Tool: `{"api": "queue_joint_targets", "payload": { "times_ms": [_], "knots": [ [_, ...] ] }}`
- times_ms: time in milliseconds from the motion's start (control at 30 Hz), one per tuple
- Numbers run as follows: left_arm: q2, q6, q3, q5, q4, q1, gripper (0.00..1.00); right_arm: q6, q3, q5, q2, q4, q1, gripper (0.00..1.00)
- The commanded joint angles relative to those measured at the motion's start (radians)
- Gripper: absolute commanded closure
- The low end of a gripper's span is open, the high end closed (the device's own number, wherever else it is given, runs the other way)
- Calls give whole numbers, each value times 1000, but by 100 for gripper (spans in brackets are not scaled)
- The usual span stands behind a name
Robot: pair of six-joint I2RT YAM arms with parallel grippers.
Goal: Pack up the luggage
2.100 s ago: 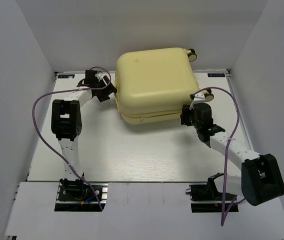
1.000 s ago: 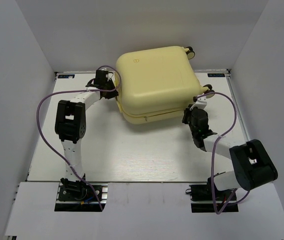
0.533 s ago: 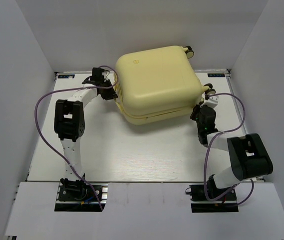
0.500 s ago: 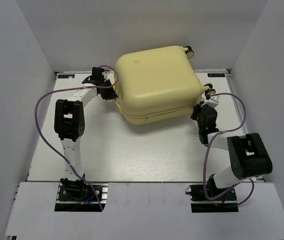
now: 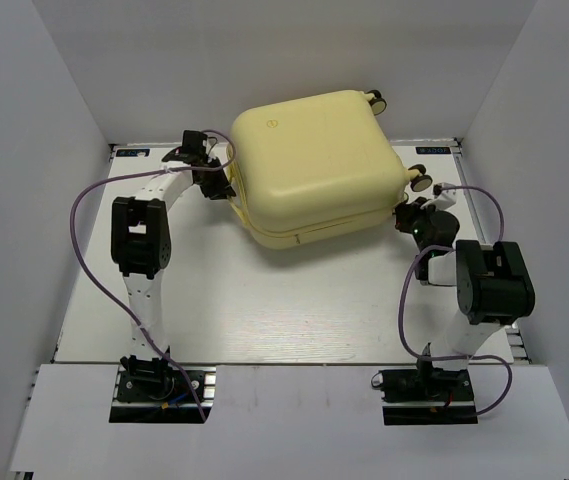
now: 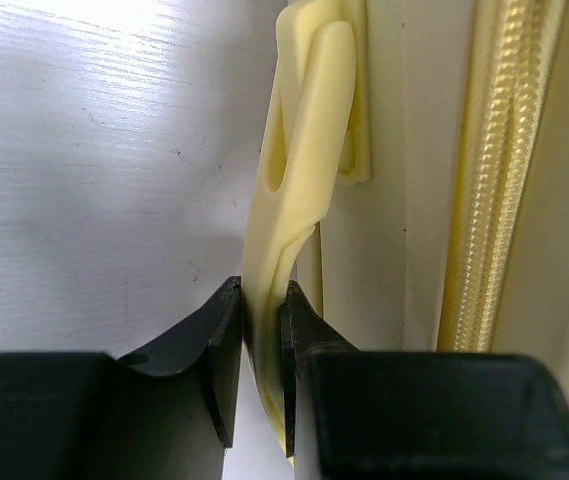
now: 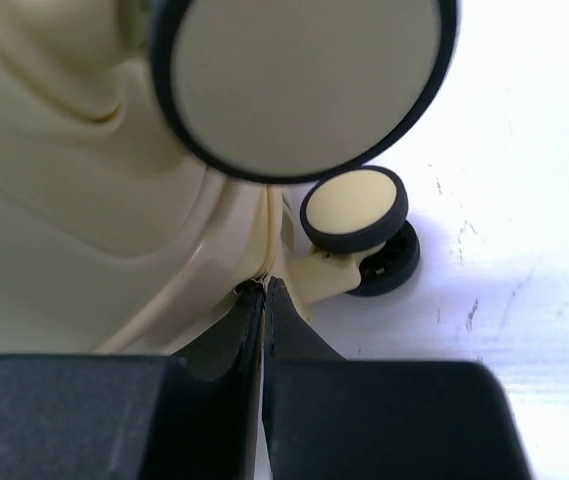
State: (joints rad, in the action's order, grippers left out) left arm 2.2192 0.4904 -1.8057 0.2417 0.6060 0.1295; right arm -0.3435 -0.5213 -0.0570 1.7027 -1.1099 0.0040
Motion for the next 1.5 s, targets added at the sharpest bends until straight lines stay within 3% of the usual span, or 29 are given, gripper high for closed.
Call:
{"api": "queue_joint_targets", "payload": {
  "times_ms": [0,167,333,500,767,933,1100,1167,1300,1367,1467],
  "knots": [
    [43,-44,-6,-272,132,-156,100,-69,-131,27,60,-122,-113,100],
    [39,-50,-18,-286,133,-154,100,-60,-183,-133,84,-85,-165,100],
    [57,-70,-43,-294,143,-172,100,-201,-330,-346,222,-77,-242,100],
    [123,-70,-148,-277,179,-186,100,-216,-453,-392,319,-51,-251,100],
    [183,-88,-228,-252,190,-186,100,-192,-811,-598,494,41,-242,100],
    [203,-101,-257,-216,190,-186,100,-8,-916,-681,503,208,-207,100],
    [197,-125,-277,-211,178,-189,100,256,-896,-606,428,396,-141,100],
    [198,-145,-302,-229,198,-197,100,223,-968,-590,477,401,-139,100],
    [195,-151,-297,-260,221,-214,100,-197,-1063,-661,636,158,-162,100],
    [194,-141,-296,-251,224,-240,100,-265,-1124,-670,682,148,-157,100],
    [197,-138,-291,-223,221,-263,100,-229,-1200,-691,725,194,-136,100]
  ]
}}
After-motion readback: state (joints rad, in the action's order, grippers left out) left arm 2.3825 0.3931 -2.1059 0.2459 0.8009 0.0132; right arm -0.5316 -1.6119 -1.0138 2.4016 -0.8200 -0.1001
